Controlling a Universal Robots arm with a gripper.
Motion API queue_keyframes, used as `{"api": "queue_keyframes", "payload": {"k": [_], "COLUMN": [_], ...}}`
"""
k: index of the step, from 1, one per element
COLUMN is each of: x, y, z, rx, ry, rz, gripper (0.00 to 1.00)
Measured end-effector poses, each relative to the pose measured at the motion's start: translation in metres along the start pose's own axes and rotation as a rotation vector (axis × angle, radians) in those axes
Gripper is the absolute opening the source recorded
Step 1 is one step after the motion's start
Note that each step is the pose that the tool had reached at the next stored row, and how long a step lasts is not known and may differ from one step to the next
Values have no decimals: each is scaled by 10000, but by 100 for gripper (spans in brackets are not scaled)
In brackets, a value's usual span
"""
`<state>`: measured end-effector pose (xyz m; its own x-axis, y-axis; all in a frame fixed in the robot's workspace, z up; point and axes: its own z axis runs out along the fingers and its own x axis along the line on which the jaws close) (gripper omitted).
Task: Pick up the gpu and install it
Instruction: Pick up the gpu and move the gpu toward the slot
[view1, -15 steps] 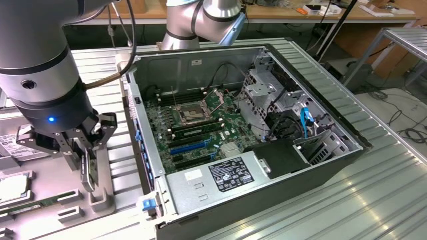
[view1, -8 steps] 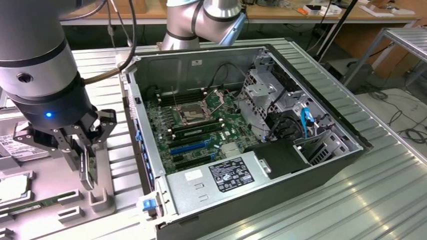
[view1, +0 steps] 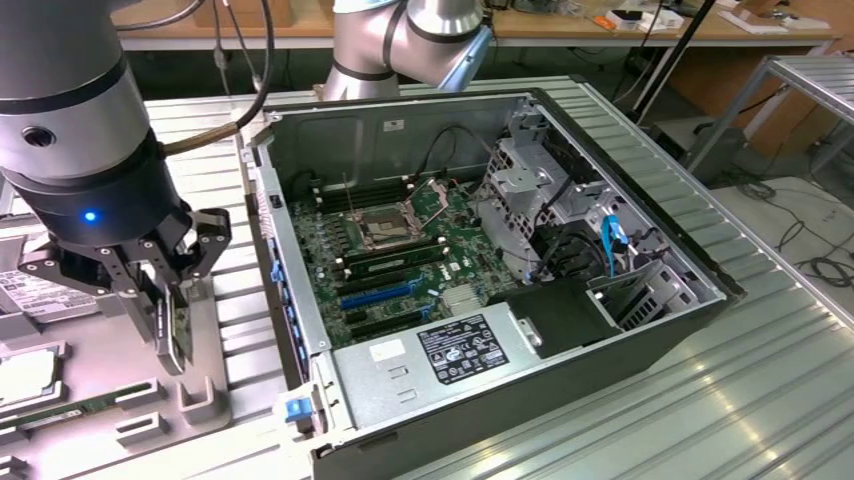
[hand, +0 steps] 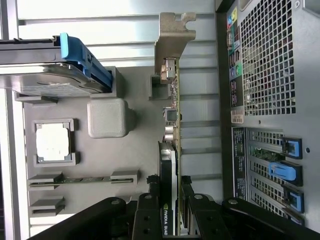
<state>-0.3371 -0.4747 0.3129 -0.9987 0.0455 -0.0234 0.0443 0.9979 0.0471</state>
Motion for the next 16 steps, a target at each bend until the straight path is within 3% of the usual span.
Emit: {"api": "queue_keyframes", "payload": {"k": [16], "x": [-5], "y": [11], "z": [-226], "rx": [0], "ry": [6], "rz": [0], "gripper": [27]}}
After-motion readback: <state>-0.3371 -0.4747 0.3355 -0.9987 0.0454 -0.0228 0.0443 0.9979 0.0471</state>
